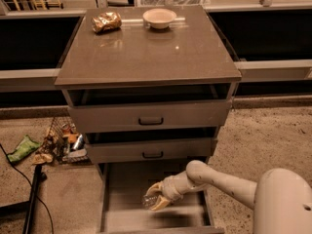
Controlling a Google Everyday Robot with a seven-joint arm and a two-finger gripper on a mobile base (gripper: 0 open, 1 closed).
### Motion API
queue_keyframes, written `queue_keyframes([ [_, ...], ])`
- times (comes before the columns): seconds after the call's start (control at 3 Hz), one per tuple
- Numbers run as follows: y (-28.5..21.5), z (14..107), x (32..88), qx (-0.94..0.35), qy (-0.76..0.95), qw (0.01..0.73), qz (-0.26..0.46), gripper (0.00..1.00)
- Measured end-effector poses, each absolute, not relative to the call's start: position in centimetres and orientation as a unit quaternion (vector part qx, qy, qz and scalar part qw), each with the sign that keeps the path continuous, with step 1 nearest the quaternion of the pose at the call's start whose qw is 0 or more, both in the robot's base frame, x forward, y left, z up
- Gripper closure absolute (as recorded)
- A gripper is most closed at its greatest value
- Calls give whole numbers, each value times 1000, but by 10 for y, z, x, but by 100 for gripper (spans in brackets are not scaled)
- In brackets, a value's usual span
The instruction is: Pick water bottle from bottom drawer and place on counter
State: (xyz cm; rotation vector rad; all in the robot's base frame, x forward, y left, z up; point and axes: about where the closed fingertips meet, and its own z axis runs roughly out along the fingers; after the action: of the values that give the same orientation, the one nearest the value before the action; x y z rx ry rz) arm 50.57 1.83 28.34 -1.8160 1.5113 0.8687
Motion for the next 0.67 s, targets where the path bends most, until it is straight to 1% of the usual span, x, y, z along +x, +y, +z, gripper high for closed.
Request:
queue_keyframes([
  [0.33, -18, 346, 497, -696, 554, 340, 305, 100],
  [0.67, -53, 412, 465, -712, 551, 347, 262, 100],
])
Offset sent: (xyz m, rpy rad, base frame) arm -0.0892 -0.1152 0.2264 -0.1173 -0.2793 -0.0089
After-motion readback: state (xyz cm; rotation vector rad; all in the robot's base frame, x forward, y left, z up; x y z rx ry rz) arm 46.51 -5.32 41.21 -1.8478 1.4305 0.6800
